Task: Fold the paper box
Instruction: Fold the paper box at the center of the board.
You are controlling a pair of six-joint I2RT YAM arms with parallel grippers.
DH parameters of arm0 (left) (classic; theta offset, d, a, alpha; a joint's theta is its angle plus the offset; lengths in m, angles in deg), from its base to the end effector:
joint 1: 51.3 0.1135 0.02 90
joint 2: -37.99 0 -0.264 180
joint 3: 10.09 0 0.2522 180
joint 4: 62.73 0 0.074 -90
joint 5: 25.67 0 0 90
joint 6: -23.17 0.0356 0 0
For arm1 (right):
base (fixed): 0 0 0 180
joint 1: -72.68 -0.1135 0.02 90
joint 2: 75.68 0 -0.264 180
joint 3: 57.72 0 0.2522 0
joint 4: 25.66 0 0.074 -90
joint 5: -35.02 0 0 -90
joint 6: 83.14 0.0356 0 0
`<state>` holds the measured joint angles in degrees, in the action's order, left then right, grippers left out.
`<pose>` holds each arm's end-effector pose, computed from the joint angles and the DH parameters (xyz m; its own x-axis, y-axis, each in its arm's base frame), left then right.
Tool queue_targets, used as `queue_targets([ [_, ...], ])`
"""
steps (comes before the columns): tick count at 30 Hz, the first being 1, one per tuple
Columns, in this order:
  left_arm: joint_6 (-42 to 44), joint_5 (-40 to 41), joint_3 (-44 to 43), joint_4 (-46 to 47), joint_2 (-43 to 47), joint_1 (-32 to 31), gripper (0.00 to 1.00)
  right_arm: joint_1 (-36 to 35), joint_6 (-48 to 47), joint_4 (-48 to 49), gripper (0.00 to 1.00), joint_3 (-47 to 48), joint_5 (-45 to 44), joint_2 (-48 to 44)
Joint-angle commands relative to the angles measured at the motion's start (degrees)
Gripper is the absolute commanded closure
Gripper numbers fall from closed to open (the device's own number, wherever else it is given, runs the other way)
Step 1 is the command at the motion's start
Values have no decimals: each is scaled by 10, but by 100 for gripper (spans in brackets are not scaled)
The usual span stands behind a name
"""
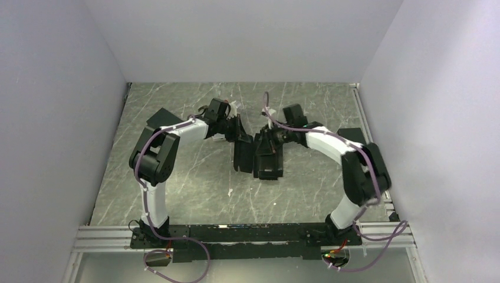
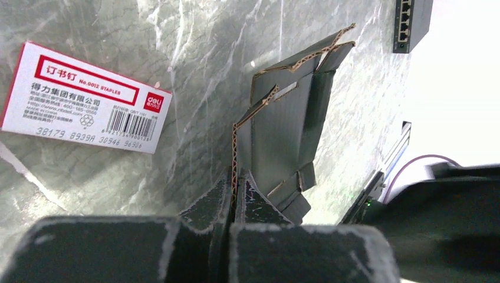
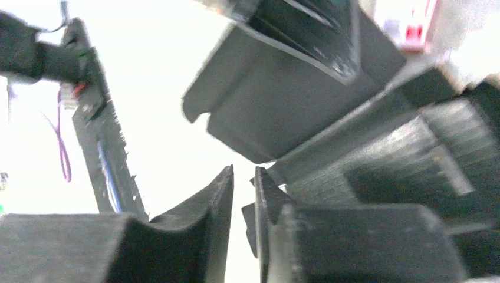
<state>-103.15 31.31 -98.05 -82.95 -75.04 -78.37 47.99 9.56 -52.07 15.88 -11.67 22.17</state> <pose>0.3694 -0.2106 0.1758 -0.9381 -0.0783 -0.3375 0.2077 0.6526 -0.7287 0.3072 0.1681 0.1942 -0.7348 -0.3001 -0.6082 -0.6652 0.4942 0.5598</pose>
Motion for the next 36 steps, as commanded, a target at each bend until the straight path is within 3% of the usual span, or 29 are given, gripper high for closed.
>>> queue_targets([
  [1, 52, 15, 20, 36, 51, 4, 100, 54, -258, -110, 70, 39, 180, -132],
  [3, 73, 24, 35, 55, 69, 3, 100, 96, -246, -66, 63, 4, 181, -168],
  [6, 125, 45, 73, 109, 112, 0, 100, 173, -157, 63, 40, -68, 178, -179],
  [8, 169, 54, 104, 144, 145, -3, 100, 230, -110, 156, 33, -111, 209, -168],
  [11, 225, 59, 142, 181, 190, -8, 100, 243, -63, 210, 32, -132, 210, -145],
  [15, 228, 53, 173, 220, 223, -11, 100, 222, -1, 258, 32, -146, 175, -136],
  [22, 206, 42, 194, 256, 234, -10, 100, 193, 8, 218, 36, -125, 96, -97],
  [27, 207, 28, 195, 261, 229, -10, 100, 183, -8, 206, 33, -111, 61, -77],
  [31, 211, 17, 204, 271, 233, -11, 100, 184, -4, 211, 32, -104, 75, -48],
  [36, 208, 6, 211, 279, 237, -11, 100, 179, 6, 222, 46, -92, 99, -24],
])
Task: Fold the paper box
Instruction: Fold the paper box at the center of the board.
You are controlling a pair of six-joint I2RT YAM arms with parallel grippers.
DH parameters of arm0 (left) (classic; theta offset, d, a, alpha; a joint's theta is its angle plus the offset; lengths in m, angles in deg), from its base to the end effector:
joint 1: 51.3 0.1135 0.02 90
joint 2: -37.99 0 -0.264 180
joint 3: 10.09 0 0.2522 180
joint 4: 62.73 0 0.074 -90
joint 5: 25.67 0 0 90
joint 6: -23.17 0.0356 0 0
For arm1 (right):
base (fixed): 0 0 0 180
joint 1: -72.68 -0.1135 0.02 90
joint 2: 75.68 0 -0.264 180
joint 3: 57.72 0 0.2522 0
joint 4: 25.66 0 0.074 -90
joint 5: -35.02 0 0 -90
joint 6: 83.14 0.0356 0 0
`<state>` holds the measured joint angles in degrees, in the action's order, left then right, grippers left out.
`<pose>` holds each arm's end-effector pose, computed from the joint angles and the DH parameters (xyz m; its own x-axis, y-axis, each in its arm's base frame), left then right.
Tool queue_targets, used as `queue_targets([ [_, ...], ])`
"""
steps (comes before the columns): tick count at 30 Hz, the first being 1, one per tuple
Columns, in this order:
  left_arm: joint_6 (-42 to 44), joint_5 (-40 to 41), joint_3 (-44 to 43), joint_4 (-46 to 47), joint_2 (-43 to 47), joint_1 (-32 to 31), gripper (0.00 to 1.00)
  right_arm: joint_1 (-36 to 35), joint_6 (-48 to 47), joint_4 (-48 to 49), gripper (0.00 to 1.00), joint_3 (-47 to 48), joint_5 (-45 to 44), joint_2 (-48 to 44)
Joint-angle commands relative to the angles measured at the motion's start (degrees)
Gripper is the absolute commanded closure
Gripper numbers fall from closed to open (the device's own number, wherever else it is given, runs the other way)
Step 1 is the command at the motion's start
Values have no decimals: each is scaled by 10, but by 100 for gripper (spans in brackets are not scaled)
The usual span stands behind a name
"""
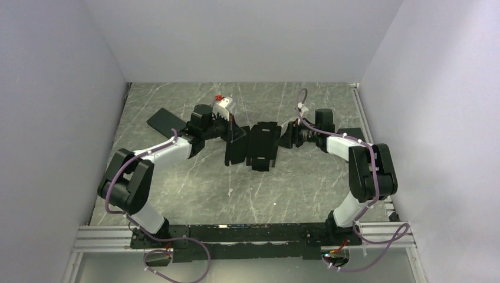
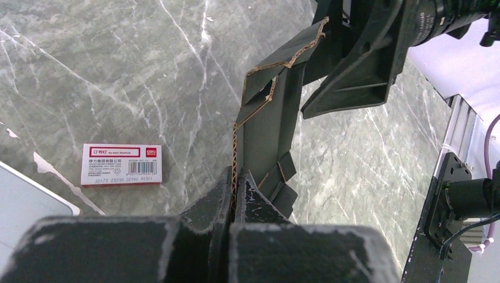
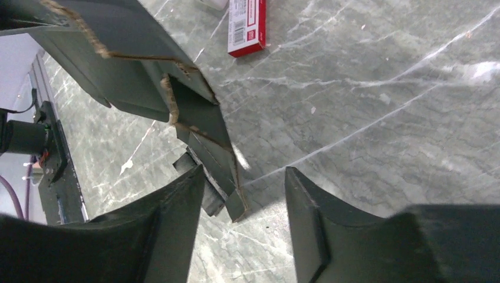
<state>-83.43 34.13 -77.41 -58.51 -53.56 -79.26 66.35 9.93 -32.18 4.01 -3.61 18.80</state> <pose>0.3057 -0.1825 0.2381 -0.5247 -0.0010 -0.8513 0.7021 0.5650 -0.4334 0.3222 0.0637 0.1794 -0.6641 -0.0400 -0.7466 -0.6353 0.5567 0.5352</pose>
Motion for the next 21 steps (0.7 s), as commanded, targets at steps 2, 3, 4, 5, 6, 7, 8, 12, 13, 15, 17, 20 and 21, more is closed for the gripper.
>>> queue_targets([
  [2, 9, -24, 8, 40, 22, -2, 100, -6, 9, 43, 51, 18, 32, 10],
  [3, 7, -26, 10, 44, 22, -2, 100, -8, 10, 49, 55, 16, 39, 10],
  [4, 6, -29, 11, 45, 22, -1, 100, -11, 8, 49, 60, 17, 42, 11],
  [5, 5, -30, 11, 46, 21, -2, 100, -14, 4, 49, 64, 19, 45, 12],
  [6, 4, -32, 12, 47, 21, -2, 100, -15, 1, 48, 70, 21, 47, 12],
  [7, 2, -34, 13, 47, 21, -2, 100, -15, -1, 48, 75, 22, 49, 12],
  [8, -1, -33, 15, 49, 22, -2, 100, -16, -1, 49, 80, 21, 51, 11],
  [12, -16, -31, 24, 64, 23, -2, 100, -16, 10, 66, 100, 11, 49, 0],
  [13, -25, -28, 26, 69, 23, -2, 100, -15, 15, 70, 100, 8, 44, -7],
  [15, -51, -18, 29, 78, 22, 0, 99, -16, 26, 80, 100, -2, 18, -30],
  [17, -89, -21, 40, 100, 20, 7, 86, -16, 23, 77, 100, -10, -17, -56],
  [20, -176, -53, 78, 193, 14, 36, 62, -14, 6, 74, 100, -19, -25, -80],
  [21, -211, -70, 92, 233, 10, 56, 57, -14, -5, 69, 100, -18, -12, -84],
])
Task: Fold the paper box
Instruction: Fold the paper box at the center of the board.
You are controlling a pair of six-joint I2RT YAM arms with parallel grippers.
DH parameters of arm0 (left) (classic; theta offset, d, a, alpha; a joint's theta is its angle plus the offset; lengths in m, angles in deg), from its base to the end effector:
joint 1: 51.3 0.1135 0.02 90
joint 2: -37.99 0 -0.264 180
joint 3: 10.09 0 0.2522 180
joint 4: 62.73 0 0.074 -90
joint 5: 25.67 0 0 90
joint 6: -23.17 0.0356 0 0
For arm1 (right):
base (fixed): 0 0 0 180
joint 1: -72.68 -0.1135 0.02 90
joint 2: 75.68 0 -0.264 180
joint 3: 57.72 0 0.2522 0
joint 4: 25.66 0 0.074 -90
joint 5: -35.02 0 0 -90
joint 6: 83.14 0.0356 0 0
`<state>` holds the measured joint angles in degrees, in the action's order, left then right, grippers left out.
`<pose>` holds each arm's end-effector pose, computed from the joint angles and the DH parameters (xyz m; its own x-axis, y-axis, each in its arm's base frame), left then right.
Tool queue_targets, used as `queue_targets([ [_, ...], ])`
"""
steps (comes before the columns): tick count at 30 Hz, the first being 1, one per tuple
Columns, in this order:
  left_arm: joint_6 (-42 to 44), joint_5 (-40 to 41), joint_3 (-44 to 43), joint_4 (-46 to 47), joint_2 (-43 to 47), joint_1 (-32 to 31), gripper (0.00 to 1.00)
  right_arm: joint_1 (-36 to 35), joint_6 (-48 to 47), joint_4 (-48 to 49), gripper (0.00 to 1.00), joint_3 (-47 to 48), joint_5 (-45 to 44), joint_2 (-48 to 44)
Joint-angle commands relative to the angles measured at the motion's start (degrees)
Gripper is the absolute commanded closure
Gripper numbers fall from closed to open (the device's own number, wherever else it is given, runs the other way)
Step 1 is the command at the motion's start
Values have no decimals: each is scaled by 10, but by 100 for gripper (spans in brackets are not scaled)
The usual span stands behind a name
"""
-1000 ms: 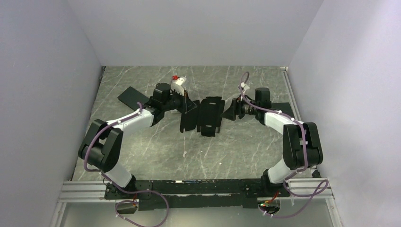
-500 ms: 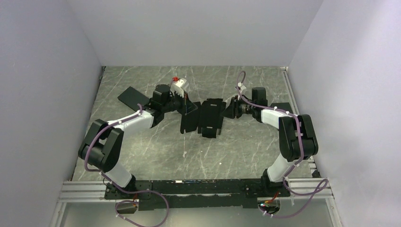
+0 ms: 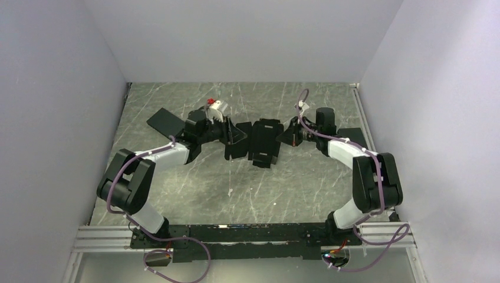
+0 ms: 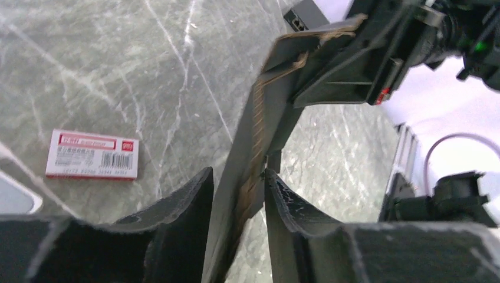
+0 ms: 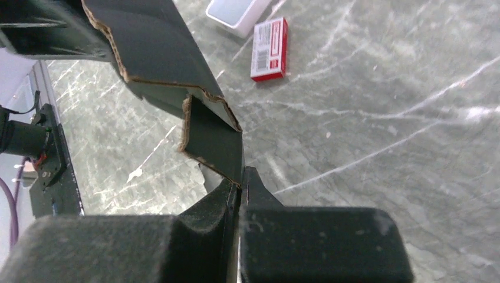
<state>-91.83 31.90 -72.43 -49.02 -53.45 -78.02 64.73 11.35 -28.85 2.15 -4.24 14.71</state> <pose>0.3016 -0.1732 0.2271 -0.5704 -0.1122 -0.8137 0.6623 0.5230 -0.5364 0.3125 0.0715 0.1958 -0.6048 -0.0344 -0.7957 -0.6802 0.5420 0.4935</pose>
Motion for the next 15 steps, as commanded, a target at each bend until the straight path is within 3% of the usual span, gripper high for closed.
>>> queue_targets([
  [1, -166, -61, 57, 177, 6, 58, 54, 3, -29, 30, 100, 1, 7, -45],
  [3, -205, -83, 88, 265, 5, 86, 50, 6, -39, 19, 100, 4, 23, -50],
  [6, -214, -95, 131, 313, 29, 114, 44, 10, -63, 13, 100, 3, 27, -64],
  [10, -133, -97, 155, 244, 103, 118, 26, 17, -34, 17, 100, 4, 36, -77],
  [13, -67, -89, 151, 162, 128, 111, 19, 17, 2, 34, 100, 4, 60, -80],
  [15, -60, -87, 156, 175, 123, 111, 16, 16, 14, 44, 100, 2, 72, -81],
])
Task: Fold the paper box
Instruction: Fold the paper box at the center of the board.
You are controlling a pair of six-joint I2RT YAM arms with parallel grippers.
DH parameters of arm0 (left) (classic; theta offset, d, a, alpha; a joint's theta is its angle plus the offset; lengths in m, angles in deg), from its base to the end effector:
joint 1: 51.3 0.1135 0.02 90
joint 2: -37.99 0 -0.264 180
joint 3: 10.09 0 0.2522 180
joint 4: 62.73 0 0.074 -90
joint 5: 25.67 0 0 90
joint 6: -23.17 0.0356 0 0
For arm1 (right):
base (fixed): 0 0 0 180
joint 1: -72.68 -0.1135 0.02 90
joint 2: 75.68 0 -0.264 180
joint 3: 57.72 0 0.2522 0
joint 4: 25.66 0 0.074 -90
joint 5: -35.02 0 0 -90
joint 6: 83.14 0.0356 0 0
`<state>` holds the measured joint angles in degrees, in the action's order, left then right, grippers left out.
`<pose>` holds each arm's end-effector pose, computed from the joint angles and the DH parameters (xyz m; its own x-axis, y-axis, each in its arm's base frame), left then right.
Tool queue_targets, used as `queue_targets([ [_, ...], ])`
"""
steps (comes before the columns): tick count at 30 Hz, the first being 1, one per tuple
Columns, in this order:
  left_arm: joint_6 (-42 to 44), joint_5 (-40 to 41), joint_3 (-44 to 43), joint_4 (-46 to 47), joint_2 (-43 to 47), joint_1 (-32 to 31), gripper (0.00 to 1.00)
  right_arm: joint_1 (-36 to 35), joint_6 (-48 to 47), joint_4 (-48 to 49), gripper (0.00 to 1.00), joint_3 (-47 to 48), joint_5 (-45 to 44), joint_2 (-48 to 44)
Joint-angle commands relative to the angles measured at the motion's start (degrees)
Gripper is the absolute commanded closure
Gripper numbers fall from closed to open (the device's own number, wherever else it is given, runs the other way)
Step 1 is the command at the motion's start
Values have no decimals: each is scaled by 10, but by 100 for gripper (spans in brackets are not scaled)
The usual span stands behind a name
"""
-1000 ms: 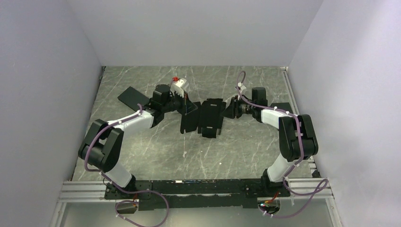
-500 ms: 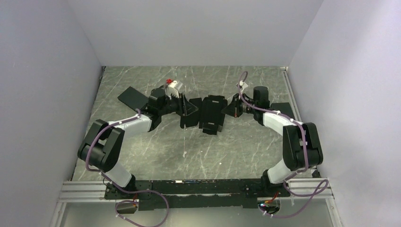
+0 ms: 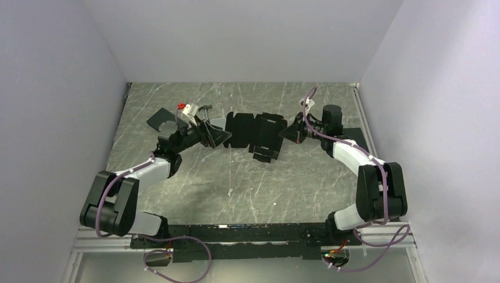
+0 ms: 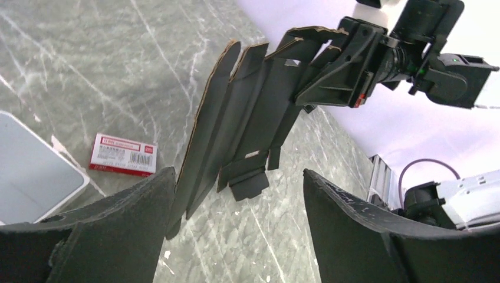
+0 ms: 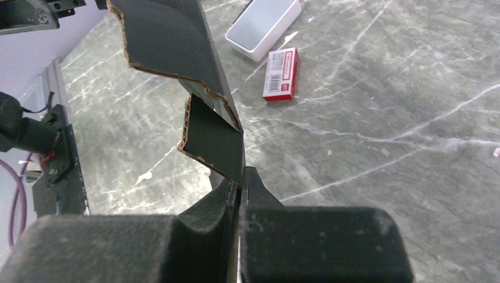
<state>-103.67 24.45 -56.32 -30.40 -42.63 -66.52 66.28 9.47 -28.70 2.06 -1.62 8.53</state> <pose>0.2703 -0.0972 0.2279 -0.5193 -0.3356 -0.7860 0.6353 0.4636 -0.6176 0.3024 0.0627 0.2279 -0.4932 -0.0280 -0.8695 -0.7523 0.5155 0.4102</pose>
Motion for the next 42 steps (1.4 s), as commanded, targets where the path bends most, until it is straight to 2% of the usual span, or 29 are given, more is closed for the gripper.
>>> queue_targets([
  [1, 54, -14, -3, 4, 7, -4, 16, 1, 40, 48, 100, 3, 49, -20],
  [8, 19, -16, -32, 83, -70, -25, 9, 1, 64, 65, 100, -2, 61, -24],
  [11, 16, -15, -52, 95, -89, -48, 12, 1, 71, 67, 100, -4, 56, -22],
  [13, 5, -10, -62, 114, -105, -66, 18, -1, 75, 62, 100, -3, 42, -21],
  [14, -1, -5, -66, 121, -115, -75, 23, -1, 76, 57, 100, -2, 31, -21],
  [16, -15, 10, -76, 123, -132, -87, 44, -6, 74, 41, 100, 2, -6, -20],
  [18, -15, 33, -89, 94, -138, -97, 74, -14, 75, 24, 100, 5, -53, -19],
  [22, 30, 108, -127, -39, -127, -141, 100, -40, 95, -1, 100, 9, -161, -15],
  [26, 87, 212, -194, -200, -124, -187, 100, -89, 138, -17, 100, 21, -284, -1],
  [28, 110, 238, -223, -254, -132, -206, 100, -115, 159, -27, 100, 27, -344, 8],
  [31, 136, 247, -265, -313, -149, -226, 100, -142, 171, -46, 100, 41, -386, 35],
  [36, 156, 231, -322, -393, -184, -234, 100, -161, 181, -86, 100, 67, -390, 96],
  [42, 187, 205, -392, -499, -223, -234, 100, -165, 203, -91, 100, 73, -336, 134],
])
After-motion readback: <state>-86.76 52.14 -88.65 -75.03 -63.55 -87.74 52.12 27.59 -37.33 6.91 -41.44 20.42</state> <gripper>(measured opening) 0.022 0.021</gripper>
